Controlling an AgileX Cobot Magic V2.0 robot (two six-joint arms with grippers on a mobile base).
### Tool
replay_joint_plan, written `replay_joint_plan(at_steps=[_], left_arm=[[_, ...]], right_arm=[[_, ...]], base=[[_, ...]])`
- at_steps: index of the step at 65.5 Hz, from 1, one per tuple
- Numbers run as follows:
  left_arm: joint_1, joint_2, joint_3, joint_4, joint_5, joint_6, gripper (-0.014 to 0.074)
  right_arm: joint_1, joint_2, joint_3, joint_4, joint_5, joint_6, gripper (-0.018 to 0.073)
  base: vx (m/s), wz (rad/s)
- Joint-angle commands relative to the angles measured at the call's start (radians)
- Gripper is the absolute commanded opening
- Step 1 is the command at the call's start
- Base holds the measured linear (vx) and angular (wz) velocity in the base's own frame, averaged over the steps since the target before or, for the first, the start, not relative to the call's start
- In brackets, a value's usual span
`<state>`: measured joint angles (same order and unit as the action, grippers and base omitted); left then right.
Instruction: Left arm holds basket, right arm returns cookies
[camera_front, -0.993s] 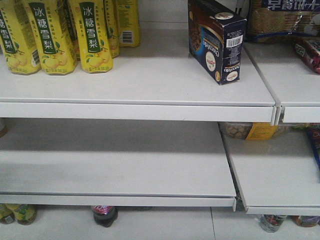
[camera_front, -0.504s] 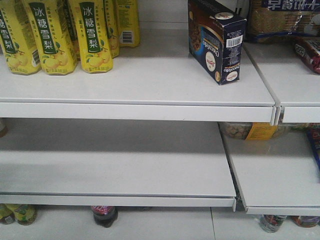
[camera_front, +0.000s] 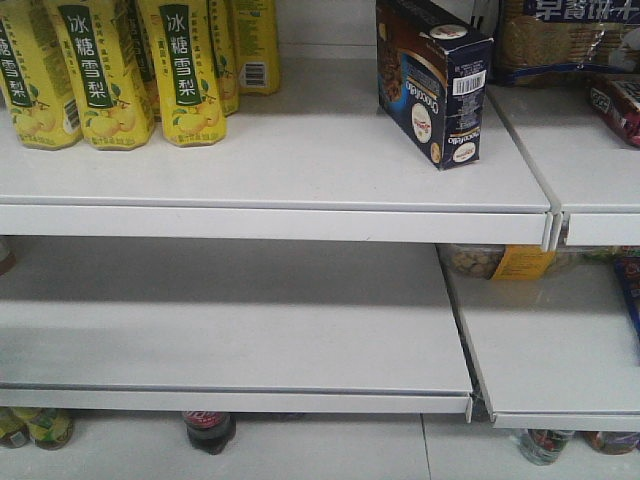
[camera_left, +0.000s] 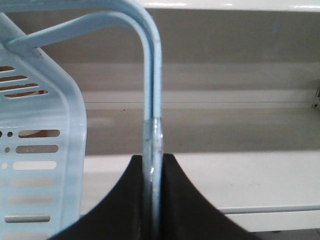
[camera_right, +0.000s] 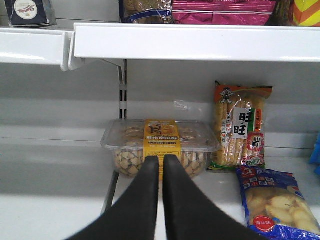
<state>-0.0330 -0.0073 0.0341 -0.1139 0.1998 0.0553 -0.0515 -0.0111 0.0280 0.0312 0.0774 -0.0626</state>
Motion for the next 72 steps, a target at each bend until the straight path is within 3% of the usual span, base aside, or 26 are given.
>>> replay_joint_plan(at_steps=[1, 72], left_arm=[[-0.001, -0.018, -0.03, 0.016, -0.099, 0.018, -0.0003], [-0.001, -0.018, -0.03, 0.016, -0.099, 0.018, -0.0003]], right_arm=[[-0.008, -0.014, 0.019, 0.001, -0.07, -0.007, -0.0011], [-0.008, -0.013, 0.019, 0.001, -0.061, -0.007, -0.0011]], base=[[0.0, 0.0], [0.0, 0.0]])
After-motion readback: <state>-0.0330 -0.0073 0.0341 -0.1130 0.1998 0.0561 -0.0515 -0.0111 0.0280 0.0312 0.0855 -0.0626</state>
